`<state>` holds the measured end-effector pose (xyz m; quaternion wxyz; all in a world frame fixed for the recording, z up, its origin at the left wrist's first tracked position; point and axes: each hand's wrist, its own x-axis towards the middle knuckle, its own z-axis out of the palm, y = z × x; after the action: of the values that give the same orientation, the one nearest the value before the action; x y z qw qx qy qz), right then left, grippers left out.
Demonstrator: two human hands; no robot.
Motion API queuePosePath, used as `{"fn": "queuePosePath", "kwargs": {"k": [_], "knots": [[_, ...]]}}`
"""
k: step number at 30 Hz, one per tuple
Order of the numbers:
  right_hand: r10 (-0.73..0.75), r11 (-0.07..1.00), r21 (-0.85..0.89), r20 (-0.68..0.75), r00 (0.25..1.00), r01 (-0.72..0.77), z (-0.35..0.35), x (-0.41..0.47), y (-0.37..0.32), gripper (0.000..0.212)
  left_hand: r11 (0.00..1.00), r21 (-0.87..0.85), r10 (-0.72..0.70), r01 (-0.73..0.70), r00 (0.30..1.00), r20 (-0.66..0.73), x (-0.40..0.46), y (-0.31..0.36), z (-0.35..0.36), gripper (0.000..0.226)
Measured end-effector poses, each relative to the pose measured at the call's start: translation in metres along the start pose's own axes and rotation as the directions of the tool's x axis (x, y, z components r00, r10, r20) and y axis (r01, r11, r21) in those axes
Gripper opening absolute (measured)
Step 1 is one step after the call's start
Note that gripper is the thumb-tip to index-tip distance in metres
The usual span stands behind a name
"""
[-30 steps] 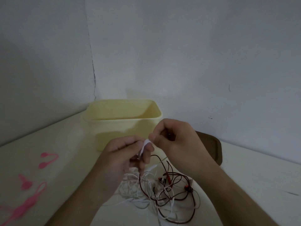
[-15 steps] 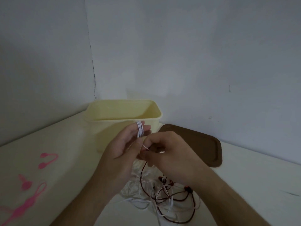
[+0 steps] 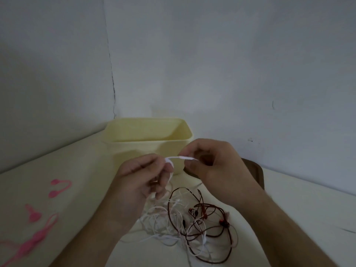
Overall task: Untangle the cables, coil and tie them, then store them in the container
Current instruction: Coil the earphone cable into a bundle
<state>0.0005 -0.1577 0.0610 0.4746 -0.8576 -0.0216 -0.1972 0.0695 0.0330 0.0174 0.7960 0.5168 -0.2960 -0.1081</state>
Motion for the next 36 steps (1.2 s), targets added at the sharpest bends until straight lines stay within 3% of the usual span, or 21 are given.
{"fn": "queuePosePath", "kwargs": {"k": [3, 7, 10, 14, 17, 20, 23, 26, 28, 30, 33, 36], "knots": [[0.085, 0.996, 0.036, 0.031, 0.996, -0.086, 0.005, -0.001, 0.002, 0.019, 0.974, -0.226, -0.016, 0.020, 1.000, 0.019, -0.002, 0.009, -0.002, 0.020], [0.100, 0.994, -0.067, 0.200, 0.975, -0.088, 0.021, -0.005, 0.002, 0.026, 0.957, -0.288, -0.042, 0.040, 0.999, 0.000, 0.002, 0.010, -0.002, 0.039], [0.064, 0.971, -0.241, 0.252, 0.966, -0.001, 0.028, -0.006, -0.001, 0.027, 0.989, -0.149, -0.002, 0.001, 1.000, -0.009, 0.003, 0.007, 0.000, 0.045], [0.034, 0.922, -0.376, 0.313, 0.949, 0.091, 0.028, -0.008, -0.007, 0.024, 0.990, 0.138, 0.053, -0.039, 0.994, -0.096, 0.006, 0.000, 0.000, 0.032], [-0.003, 0.937, -0.334, 0.280, 0.960, 0.100, 0.021, -0.008, -0.012, 0.023, 0.882, 0.463, 0.113, -0.088, 0.993, -0.028, 0.004, -0.006, -0.001, 0.027], [-0.049, 0.961, -0.259, 0.172, 0.984, 0.093, 0.010, -0.005, -0.013, 0.023, 0.819, 0.569, 0.061, -0.072, 0.997, 0.039, -0.001, -0.010, 0.002, 0.031], [-0.053, 0.984, -0.169, 0.064, 0.997, 0.063, 0.003, -0.004, -0.011, 0.020, 0.903, 0.430, 0.008, -0.001, 1.000, -0.015, -0.002, -0.006, 0.006, 0.042], [-0.057, 0.993, -0.102, 0.067, 0.996, 0.063, 0.004, -0.005, -0.011, 0.025, 0.990, 0.133, -0.048, 0.051, 0.999, -0.023, -0.003, 0.003, 0.007, 0.041], [-0.044, 0.997, -0.053, 0.094, 0.995, 0.049, 0.010, -0.005, -0.008, 0.034, 0.987, -0.148, -0.066, 0.069, 0.998, 0.023, -0.004, 0.009, 0.005, 0.038], [-0.007, 1.000, -0.006, 0.133, 0.991, 0.008, 0.020, -0.007, -0.005, 0.037, 0.952, -0.296, -0.053, 0.071, 0.996, 0.069, -0.003, 0.011, 0.002, 0.040], [0.040, 0.999, -0.043, 0.202, 0.979, -0.031, 0.032, -0.009, -0.001, 0.029, 0.956, -0.288, -0.032, 0.045, 0.998, 0.051, 0.002, 0.012, 0.000, 0.046], [0.037, 0.980, -0.198, 0.225, 0.974, 0.009, 0.033, -0.009, -0.006, 0.023, 0.999, -0.053, 0.008, -0.009, 1.000, -0.011, 0.002, 0.008, 0.003, 0.039]]}}
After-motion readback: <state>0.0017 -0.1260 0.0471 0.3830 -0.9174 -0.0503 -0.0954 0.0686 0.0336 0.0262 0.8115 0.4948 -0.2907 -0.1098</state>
